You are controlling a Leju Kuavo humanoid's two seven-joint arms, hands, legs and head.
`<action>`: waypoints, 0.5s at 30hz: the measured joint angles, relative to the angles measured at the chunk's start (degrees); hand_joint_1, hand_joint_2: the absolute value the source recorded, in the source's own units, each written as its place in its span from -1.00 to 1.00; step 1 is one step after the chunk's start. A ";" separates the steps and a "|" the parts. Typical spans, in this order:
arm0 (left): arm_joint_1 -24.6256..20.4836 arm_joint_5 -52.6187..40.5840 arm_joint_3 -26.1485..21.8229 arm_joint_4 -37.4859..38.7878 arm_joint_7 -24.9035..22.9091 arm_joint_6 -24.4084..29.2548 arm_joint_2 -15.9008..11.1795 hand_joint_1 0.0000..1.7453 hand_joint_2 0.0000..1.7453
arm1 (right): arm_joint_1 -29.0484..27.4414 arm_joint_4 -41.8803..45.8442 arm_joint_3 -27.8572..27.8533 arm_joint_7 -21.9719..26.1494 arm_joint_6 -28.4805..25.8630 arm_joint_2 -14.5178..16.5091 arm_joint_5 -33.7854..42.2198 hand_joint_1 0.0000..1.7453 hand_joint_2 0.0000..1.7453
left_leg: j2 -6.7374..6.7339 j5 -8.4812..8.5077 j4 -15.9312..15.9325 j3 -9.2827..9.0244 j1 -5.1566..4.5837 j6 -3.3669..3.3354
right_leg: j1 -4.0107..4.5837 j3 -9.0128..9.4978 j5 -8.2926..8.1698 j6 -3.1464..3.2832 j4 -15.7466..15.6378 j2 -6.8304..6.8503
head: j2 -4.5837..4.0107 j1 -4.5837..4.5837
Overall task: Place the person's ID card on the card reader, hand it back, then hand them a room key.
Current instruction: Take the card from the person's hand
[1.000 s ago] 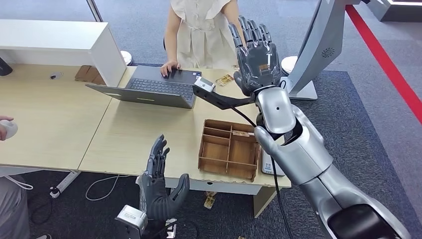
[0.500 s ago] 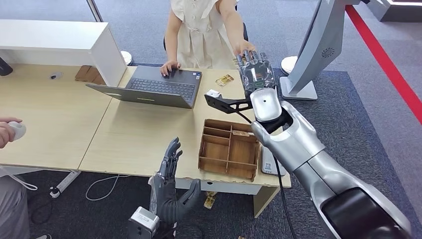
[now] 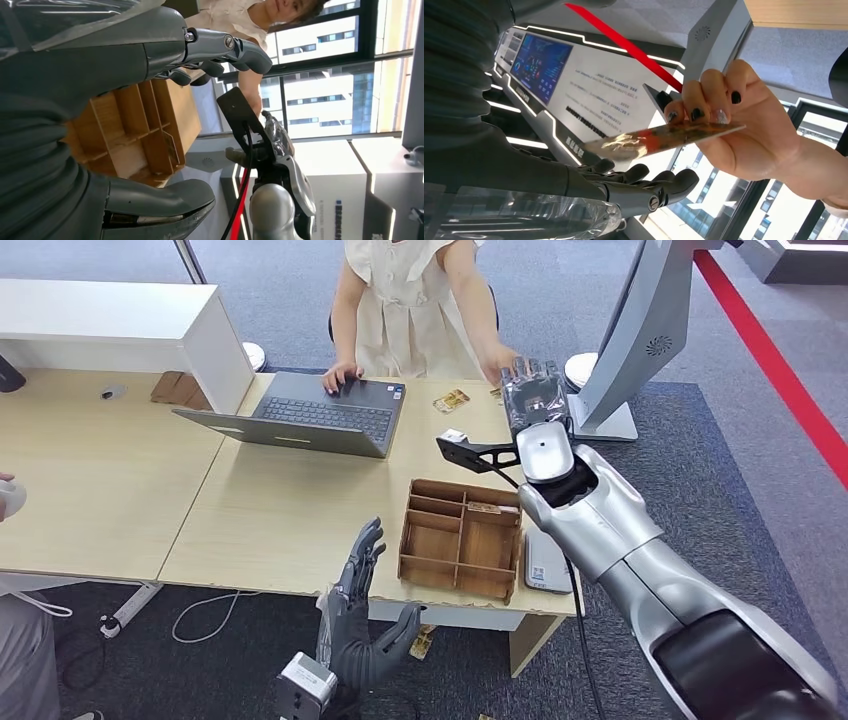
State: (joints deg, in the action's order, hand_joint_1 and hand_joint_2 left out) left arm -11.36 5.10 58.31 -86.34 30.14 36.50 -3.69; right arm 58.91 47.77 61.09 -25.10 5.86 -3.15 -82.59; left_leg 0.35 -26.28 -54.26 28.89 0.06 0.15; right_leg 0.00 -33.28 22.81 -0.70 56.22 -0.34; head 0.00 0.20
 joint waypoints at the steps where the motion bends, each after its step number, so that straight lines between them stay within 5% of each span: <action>1: -0.17 0.09 0.20 0.14 0.03 -0.03 0.04 -1.00 1.00 | 0.04 -0.01 0.05 0.01 -0.13 -0.09 0.13 -1.00 1.00 | 0.00 0.00 0.00 0.00 0.00 0.00 | 0.00 0.00 0.00 0.00 0.00 0.00 | 0.00 0.00; 9: -0.86 0.11 1.13 0.67 0.07 0.20 0.09 -1.00 1.00 | 0.30 1.19 0.01 -0.77 -5.28 -0.60 0.74 -0.97 1.00 | 0.00 0.00 0.00 -0.02 0.00 0.00 | 0.01 0.00 0.00 0.00 0.01 -0.01 | 0.00 0.01; 13: -0.97 -0.27 1.28 0.68 0.07 0.02 0.09 -1.00 1.00 | 0.44 1.99 -0.19 -1.00 -7.03 -0.88 0.80 0.29 1.00 | -0.02 0.00 0.00 -0.02 0.00 0.00 | 0.01 0.00 0.00 0.00 0.01 -0.02 | 0.00 0.00; 15: -1.05 -0.48 1.40 0.69 0.07 0.00 0.12 -1.00 1.00 | 0.44 2.28 -0.33 -0.99 -7.36 -0.98 0.71 0.60 1.00 | -0.02 0.00 0.00 -0.02 0.00 0.00 | 0.00 0.00 0.00 0.00 0.01 -0.02 | 0.00 0.00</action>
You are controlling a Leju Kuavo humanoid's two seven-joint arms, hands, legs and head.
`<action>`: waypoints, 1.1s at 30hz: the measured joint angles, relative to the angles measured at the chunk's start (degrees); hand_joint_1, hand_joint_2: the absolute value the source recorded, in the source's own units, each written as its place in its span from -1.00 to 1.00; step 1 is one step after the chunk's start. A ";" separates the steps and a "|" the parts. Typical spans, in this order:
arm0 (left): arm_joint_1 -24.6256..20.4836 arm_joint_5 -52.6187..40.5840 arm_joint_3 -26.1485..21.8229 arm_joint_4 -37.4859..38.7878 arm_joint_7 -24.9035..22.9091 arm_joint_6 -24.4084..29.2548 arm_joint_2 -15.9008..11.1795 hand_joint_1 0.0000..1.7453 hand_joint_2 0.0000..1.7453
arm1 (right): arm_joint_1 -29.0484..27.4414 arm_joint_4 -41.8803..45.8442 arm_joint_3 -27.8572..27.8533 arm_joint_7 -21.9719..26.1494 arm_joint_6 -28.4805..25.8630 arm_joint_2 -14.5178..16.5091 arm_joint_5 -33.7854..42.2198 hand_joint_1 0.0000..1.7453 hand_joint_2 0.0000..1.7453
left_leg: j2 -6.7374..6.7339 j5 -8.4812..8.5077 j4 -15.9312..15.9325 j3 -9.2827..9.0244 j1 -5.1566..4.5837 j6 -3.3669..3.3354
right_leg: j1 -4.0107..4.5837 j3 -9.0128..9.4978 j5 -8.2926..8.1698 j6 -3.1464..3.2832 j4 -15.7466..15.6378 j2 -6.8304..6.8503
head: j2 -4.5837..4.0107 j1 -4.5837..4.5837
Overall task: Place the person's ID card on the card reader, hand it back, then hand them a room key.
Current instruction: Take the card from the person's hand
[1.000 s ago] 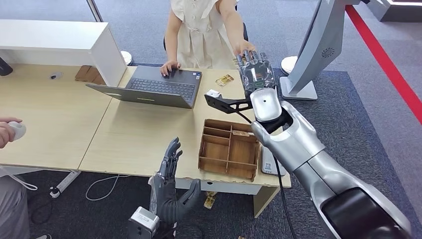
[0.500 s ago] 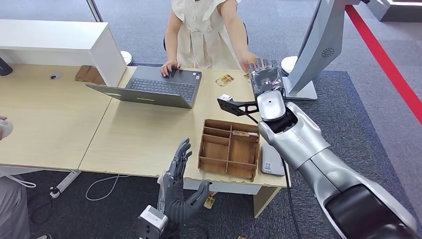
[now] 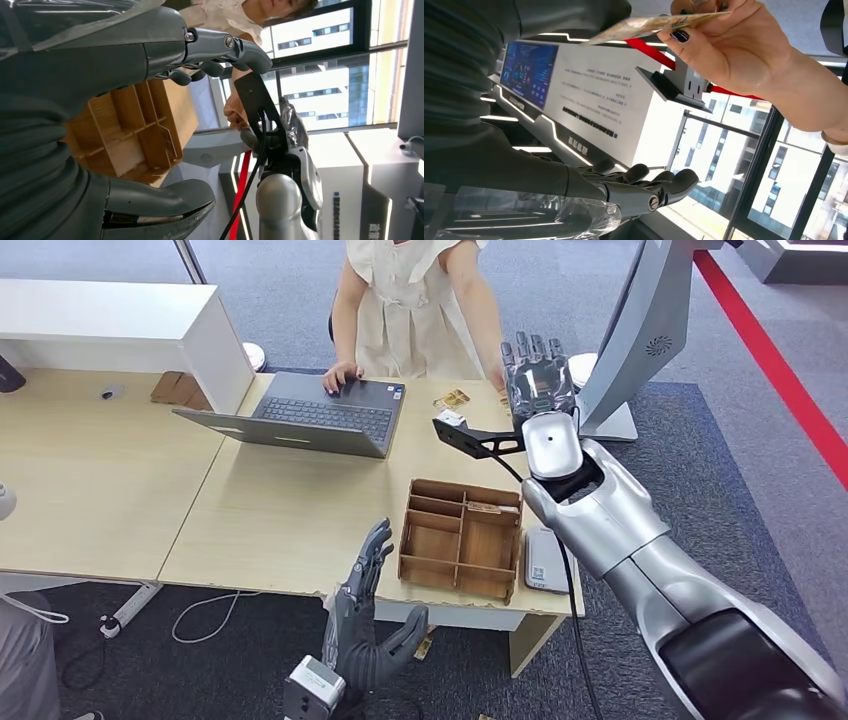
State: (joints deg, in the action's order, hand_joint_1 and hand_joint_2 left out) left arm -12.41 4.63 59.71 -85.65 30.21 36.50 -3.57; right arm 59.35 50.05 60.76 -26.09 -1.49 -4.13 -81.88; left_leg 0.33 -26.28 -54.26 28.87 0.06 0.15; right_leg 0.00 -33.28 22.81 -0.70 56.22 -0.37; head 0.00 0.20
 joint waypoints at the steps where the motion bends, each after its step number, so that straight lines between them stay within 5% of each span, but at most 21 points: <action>1: -0.04 -0.08 0.05 0.01 0.00 0.00 0.02 -1.00 1.00 | 0.00 0.13 -0.05 0.01 -0.08 -0.04 -0.07 0.68 1.00 | 0.00 0.00 0.00 0.00 0.00 0.00 | 0.00 0.00 0.00 0.00 0.00 0.00 | 0.00 0.00; 7: -0.30 -0.39 0.39 0.03 -0.16 0.02 0.03 -1.00 1.00 | -0.04 0.64 -0.15 0.02 -0.37 -0.23 -0.24 0.60 1.00 | 0.00 0.00 0.00 0.00 0.00 0.00 | 0.00 0.00 0.00 0.00 0.00 0.00 | 0.00 -0.01; 11: -0.36 -0.52 0.53 0.03 -0.43 0.11 0.03 -1.00 1.00 | -0.14 0.79 -0.19 0.07 -0.61 -0.36 -0.09 1.00 1.00 | -0.01 0.00 0.00 0.00 0.00 0.00 | 0.00 0.00 0.00 0.00 0.00 -0.01 | 0.00 0.01; 33: 0.19 -1.55 -0.10 0.01 -1.17 -1.58 0.03 -1.00 1.00 | -1.90 0.91 -1.55 0.59 -4.34 -0.71 2.45 1.00 1.00 | 0.00 0.00 0.00 0.00 0.00 0.00 | 0.00 0.00 0.00 0.00 0.00 -0.01 | 0.00 0.00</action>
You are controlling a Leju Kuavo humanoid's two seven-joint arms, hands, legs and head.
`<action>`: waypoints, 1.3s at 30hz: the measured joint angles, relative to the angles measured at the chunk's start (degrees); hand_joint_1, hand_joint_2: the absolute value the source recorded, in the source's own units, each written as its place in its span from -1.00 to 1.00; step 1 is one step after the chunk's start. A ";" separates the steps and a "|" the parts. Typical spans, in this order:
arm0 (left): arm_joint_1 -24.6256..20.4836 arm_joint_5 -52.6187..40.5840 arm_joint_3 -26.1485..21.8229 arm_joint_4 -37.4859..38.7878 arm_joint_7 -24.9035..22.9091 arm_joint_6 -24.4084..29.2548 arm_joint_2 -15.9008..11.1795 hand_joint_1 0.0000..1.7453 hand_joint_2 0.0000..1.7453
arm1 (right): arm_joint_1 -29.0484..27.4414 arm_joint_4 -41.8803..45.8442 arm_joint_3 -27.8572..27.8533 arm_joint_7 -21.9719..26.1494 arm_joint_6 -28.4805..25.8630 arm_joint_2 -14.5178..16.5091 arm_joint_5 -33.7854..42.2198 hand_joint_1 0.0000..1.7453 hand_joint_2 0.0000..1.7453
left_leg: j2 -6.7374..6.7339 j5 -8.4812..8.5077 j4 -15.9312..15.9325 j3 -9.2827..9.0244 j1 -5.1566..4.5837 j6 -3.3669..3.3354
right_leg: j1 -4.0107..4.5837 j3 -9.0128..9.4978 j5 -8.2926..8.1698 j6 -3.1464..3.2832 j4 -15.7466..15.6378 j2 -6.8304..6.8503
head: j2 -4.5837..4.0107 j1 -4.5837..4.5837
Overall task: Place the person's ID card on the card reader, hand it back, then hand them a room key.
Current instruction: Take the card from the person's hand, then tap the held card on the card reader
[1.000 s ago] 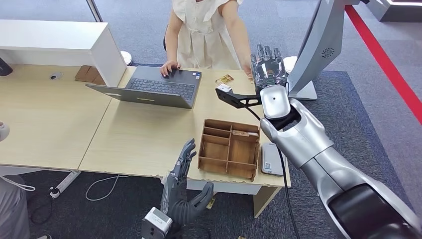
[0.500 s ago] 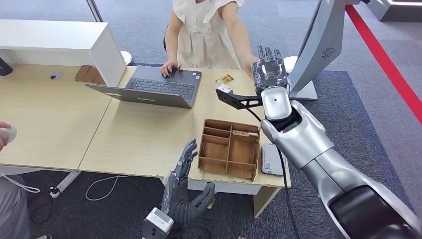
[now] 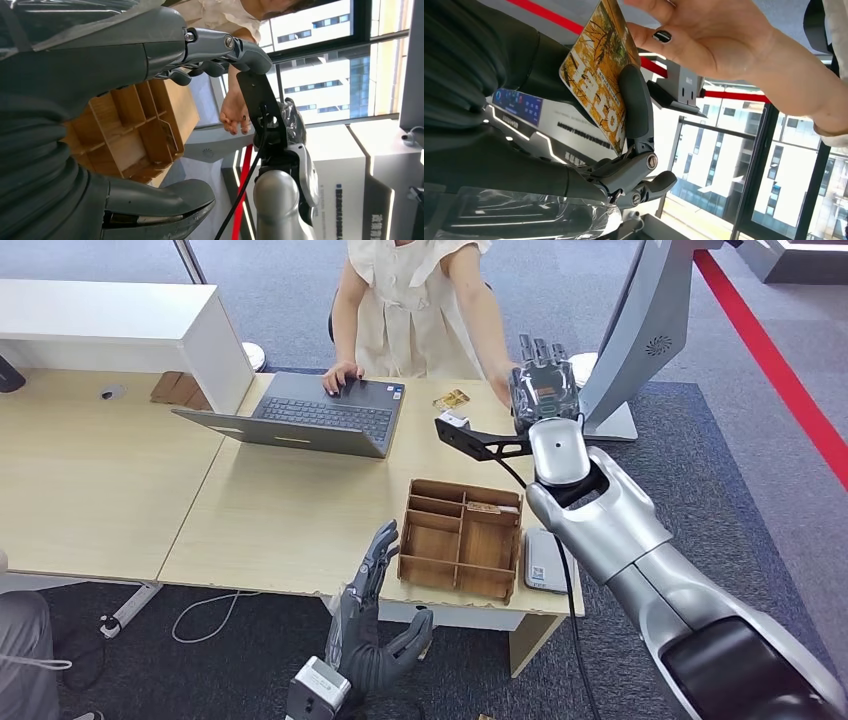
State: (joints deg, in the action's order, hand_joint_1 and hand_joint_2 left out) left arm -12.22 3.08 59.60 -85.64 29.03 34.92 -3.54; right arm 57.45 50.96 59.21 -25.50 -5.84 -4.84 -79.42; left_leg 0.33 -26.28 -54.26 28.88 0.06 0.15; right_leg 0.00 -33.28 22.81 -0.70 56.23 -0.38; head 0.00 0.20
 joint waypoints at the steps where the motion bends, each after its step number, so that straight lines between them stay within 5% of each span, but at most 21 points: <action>1: 0.08 -0.09 -0.08 0.00 0.01 0.09 0.00 -1.00 1.00 | -0.15 0.10 -0.14 0.08 -0.74 -0.06 0.47 1.00 1.00 | 0.00 0.00 0.00 0.00 0.00 0.00 | 0.00 0.00 0.00 0.00 0.00 0.00 | 0.00 0.00; 13: 2.40 -1.78 -2.35 -0.74 -0.29 3.54 -0.66 -1.00 1.00 | -8.44 6.85 -3.49 0.91 -9.35 -4.90 3.02 1.00 1.00 | 0.01 -0.01 0.00 -0.03 0.00 -0.01 | 0.00 0.01 0.00 0.00 -0.04 0.00 | 0.00 0.00; 26: 6.23 -4.79 -5.56 -3.73 -2.12 3.94 -2.10 -1.00 1.00 | -23.58 19.51 -8.39 -0.72 -8.97 -12.74 -1.54 1.00 1.00 | 0.02 -0.04 0.00 -0.01 0.00 -0.03 | 0.00 0.02 0.00 0.00 -0.05 0.00 | 0.00 0.00; 39: 11.09 -9.73 -10.01 -7.24 -3.34 3.94 -2.38 -1.00 1.00 | -27.83 22.52 -9.03 1.42 -11.89 -14.53 2.89 1.00 1.00 | -0.01 -0.04 0.00 0.03 0.00 -0.03 | 0.00 0.02 0.00 0.00 -0.04 0.00 | 0.01 0.01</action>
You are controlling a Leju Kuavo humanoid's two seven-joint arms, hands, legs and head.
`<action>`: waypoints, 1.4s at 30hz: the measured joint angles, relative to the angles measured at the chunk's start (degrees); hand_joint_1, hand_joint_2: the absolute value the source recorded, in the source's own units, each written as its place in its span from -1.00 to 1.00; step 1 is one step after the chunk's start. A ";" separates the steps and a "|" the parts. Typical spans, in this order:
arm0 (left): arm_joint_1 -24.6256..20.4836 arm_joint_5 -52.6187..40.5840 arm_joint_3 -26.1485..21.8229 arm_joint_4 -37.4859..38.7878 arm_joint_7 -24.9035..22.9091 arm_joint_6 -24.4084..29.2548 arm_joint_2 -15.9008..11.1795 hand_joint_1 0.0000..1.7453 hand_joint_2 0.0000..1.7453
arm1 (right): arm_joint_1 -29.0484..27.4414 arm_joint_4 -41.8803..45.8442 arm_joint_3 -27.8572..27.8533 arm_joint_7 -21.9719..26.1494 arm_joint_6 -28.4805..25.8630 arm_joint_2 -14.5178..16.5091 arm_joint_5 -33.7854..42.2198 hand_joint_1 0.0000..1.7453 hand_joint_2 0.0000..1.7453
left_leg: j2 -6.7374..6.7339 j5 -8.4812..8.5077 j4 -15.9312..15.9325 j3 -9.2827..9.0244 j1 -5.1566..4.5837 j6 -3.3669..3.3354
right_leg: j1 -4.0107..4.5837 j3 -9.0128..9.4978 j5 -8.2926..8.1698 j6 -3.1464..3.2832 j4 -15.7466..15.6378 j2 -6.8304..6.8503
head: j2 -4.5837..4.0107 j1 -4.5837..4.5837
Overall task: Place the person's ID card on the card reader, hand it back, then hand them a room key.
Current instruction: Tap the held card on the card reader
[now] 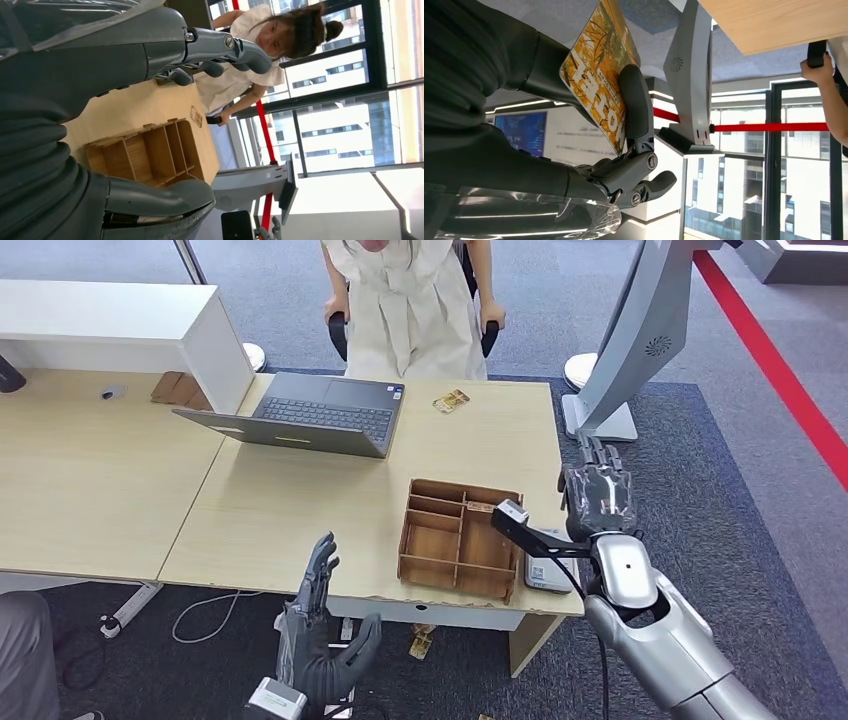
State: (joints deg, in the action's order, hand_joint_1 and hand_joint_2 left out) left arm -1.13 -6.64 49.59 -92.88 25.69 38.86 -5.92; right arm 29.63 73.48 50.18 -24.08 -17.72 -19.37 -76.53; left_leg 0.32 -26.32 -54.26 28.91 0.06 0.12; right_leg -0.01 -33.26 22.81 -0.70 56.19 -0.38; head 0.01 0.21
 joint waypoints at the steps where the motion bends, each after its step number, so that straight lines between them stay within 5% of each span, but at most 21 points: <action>1: 0.44 -0.31 -0.37 -0.30 -0.10 0.00 0.01 -1.00 1.00 | -0.03 -0.16 0.08 0.31 -0.31 0.10 0.48 1.00 1.00 | 0.00 0.00 0.00 0.00 0.00 0.00 | 0.00 0.00 0.00 0.00 0.00 0.00 | 0.00 0.00; 42: 8.36 -5.73 -8.87 -5.92 -1.10 0.00 2.21 -1.00 1.00 | 2.95 -20.17 3.58 5.28 -1.55 9.28 8.19 1.00 1.00 | 0.00 0.00 0.01 0.02 0.00 0.00 | 0.00 0.00 0.00 0.00 0.00 0.01 | 0.00 -0.01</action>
State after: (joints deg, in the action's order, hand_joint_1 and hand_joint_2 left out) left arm 7.23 -12.37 40.73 -98.80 24.58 38.86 -3.72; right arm 32.57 53.32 53.76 -18.80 -19.28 -10.09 -68.34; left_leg 0.32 -26.32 -54.26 28.93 0.06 0.12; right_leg 0.00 -33.26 22.81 -0.70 56.19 -0.37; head 0.00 0.20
